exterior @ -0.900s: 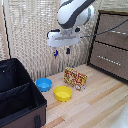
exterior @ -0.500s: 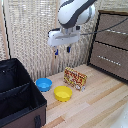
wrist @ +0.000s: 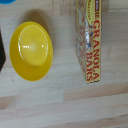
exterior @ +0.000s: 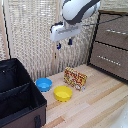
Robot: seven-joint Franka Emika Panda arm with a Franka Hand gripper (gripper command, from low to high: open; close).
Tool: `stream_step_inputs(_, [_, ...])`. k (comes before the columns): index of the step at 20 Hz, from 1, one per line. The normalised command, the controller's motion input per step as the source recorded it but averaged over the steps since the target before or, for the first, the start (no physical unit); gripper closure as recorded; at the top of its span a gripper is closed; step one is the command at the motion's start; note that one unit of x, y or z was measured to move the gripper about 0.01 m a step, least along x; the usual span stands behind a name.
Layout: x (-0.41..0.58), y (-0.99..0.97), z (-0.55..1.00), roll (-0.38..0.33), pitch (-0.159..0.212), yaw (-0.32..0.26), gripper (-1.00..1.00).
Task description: Kindly move your gripper toward the top drawer's handle. With caution, hold the handle robustly using your gripper and pull open the top drawer. Let the handle go. Relocate your gripper to the bowl placed in the background. Gently hold the bowl using your gripper. Bring the gripper and the bowl to the ajar drawer. Softly release the bowl into it.
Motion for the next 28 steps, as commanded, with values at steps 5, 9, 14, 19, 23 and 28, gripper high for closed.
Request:
stream_step_inputs(5, [-0.145, -0.22, 0.00, -0.264, -0.073, 0.175, -1.00])
stream_step_inputs(9, [-0.155, -0.20, 0.00, -0.270, -0.043, 0.184, -1.00])
stream_step_inputs(14, [-0.168, -0.17, 0.00, -0.273, -0.051, 0.196, -1.00])
stream_step_inputs(19, [-0.167, -0.12, 0.00, -0.288, -0.066, 0.205, -1.00])
stream_step_inputs(23, [-0.119, -0.13, -0.01, -0.311, -0.060, 0.189, -1.00])
stream_step_inputs(28, [-0.040, -0.15, -0.05, -0.333, -0.046, 0.158, -1.00])
